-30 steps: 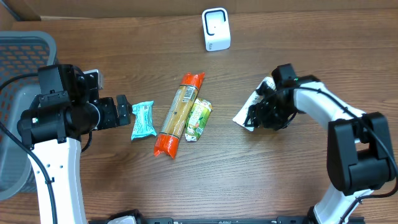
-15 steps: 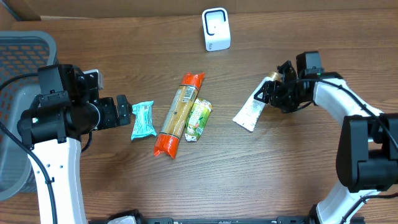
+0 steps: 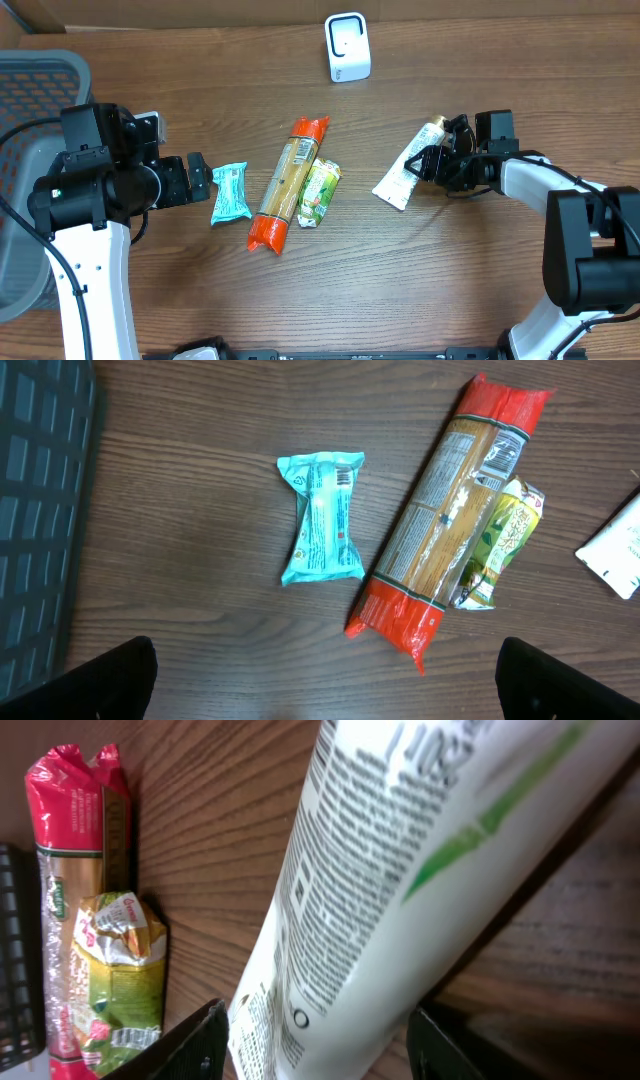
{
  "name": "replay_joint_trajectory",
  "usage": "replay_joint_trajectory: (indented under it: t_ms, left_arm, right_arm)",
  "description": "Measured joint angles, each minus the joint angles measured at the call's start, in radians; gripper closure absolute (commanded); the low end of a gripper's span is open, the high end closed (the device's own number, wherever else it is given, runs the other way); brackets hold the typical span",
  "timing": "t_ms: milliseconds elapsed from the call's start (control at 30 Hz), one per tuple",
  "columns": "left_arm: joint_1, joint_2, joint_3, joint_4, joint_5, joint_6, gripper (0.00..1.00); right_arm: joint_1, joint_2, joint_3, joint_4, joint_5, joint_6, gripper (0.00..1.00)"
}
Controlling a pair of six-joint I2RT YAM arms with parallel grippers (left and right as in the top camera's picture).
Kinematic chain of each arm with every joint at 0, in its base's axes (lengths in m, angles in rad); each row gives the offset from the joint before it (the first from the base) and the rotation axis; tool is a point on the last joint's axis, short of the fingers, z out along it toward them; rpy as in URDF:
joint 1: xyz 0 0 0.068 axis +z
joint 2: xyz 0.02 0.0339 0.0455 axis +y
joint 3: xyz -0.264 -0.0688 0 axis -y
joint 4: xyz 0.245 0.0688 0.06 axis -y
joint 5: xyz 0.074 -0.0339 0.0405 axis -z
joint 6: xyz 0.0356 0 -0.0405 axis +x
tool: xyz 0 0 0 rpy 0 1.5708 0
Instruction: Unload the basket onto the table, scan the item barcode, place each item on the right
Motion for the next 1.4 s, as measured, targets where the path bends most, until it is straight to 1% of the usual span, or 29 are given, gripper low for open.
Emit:
replay_joint_trajectory:
  t_ms: [300,367,467,500,600,667,767,833,967,1067,1133,1200,1267,1400]
  left_arm:
    - [0.0,0.0,0.0,0.0,0.0,0.0,0.0]
    - [0.0,0.0,0.0,0.0,0.0,0.0,0.0]
    - [0.0,0.0,0.0,0.0,0.0,0.0,0.0]
    - [0.0,0.0,0.0,0.0,0.0,0.0,0.0]
    - [0.0,0.0,0.0,0.0,0.0,0.0,0.0]
    - [0.0,0.0,0.0,0.0,0.0,0.0,0.0]
    - [0.0,0.0,0.0,0.0,0.0,0.0,0.0]
    - [0.0,0.0,0.0,0.0,0.0,0.0,0.0]
    - [0.0,0.0,0.0,0.001,0.0,0.0,0.0]
    - [0.0,0.0,0.0,0.0,0.0,0.0,0.01]
    - [0.0,0.0,0.0,0.0,0.0,0.0,0.0]
    - [0.0,0.0,0.0,0.0,0.0,0.0,0.0]
    - [0.0,0.0,0.0,0.0,0.0,0.0,0.0]
    - [0.0,0.0,0.0,0.0,0.0,0.0,0.01]
  right_arm:
    - [0.008,-0.003,-0.046,0.079,-0.035,0.058,0.44]
    - [0.023,0.001,-0.052,0.103,-0.032,0.079,0.51]
    - [0.043,0.008,-0.052,0.114,-0.006,0.105,0.67]
    - [0.047,0.01,-0.052,0.112,0.005,0.113,0.71]
    - [0.046,0.013,-0.053,0.101,0.021,0.13,0.88]
    - [0.045,0.013,-0.05,0.086,0.016,0.141,0.96]
    - [0.039,0.009,-0.014,-0.007,0.006,0.137,0.96]
    - [0.032,0.006,0.021,-0.122,0.005,0.116,0.96]
    - [0.025,0.003,0.135,-0.45,0.043,0.014,0.96]
    - [0.039,0.004,0.236,-0.687,0.135,-0.062,0.96]
    - [0.065,0.006,0.3,-0.792,0.222,-0.097,0.96]
    - [0.101,0.006,0.348,-0.835,0.305,-0.12,0.96]
    - [0.146,0.006,0.377,-0.839,0.381,-0.142,0.96]
    - [0.219,0.006,0.385,-0.843,0.496,-0.176,0.96]
